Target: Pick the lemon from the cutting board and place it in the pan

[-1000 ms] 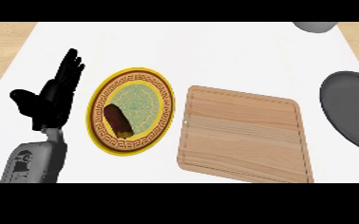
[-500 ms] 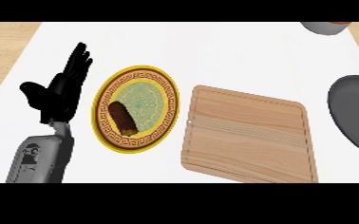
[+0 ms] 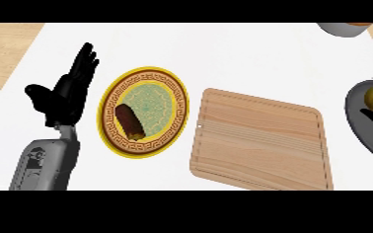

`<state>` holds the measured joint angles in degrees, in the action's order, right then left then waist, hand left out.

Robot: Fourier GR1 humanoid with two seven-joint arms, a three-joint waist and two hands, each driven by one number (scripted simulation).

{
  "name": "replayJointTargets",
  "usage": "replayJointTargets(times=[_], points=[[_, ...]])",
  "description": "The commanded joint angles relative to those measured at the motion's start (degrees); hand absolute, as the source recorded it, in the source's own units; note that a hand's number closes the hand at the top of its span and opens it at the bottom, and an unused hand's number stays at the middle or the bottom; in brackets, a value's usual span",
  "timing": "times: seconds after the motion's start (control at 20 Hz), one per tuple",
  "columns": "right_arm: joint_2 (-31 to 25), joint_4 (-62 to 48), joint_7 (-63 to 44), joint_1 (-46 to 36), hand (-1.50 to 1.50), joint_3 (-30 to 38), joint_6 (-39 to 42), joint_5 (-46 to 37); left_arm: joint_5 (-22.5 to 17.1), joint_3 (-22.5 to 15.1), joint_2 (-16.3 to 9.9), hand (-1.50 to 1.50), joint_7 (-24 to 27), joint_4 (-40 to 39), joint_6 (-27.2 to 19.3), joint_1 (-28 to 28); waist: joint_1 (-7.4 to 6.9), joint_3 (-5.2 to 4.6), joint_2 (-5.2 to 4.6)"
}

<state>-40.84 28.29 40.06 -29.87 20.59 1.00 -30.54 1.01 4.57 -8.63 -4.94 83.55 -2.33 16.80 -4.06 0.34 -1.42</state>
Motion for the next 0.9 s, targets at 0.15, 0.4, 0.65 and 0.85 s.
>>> replayJointTargets(times=[0.15, 0.4, 0.65, 0.85], points=[[0.09, -11.96, 4.2, -3.16, -1.5, -2.28, 10.44, -1.64, 0.13, -0.23, 0.36, 0.0, -1.49, 0.68, -0.6, 1.63, -0.17, 0.22, -0.33], [0.36, -15.31, 10.16, -5.47, -1.5, 1.39, 8.48, 0.97, -1.52, 1.19, -1.31, 0.0, -0.2, 1.13, 1.71, -1.81, 0.39, 0.11, 0.11], [-4.96, -18.21, 15.1, -4.77, -1.5, 9.09, 17.53, 8.8, 0.21, 0.36, -0.41, 0.0, -0.07, 1.82, -0.17, -2.05, 1.72, 0.16, 0.38], [-9.3, -20.05, 16.64, -2.39, -1.5, 10.19, 27.88, 10.65, -0.78, 1.05, 0.18, 0.0, 1.54, 1.92, 0.05, -4.9, 2.04, 0.12, 0.56]])
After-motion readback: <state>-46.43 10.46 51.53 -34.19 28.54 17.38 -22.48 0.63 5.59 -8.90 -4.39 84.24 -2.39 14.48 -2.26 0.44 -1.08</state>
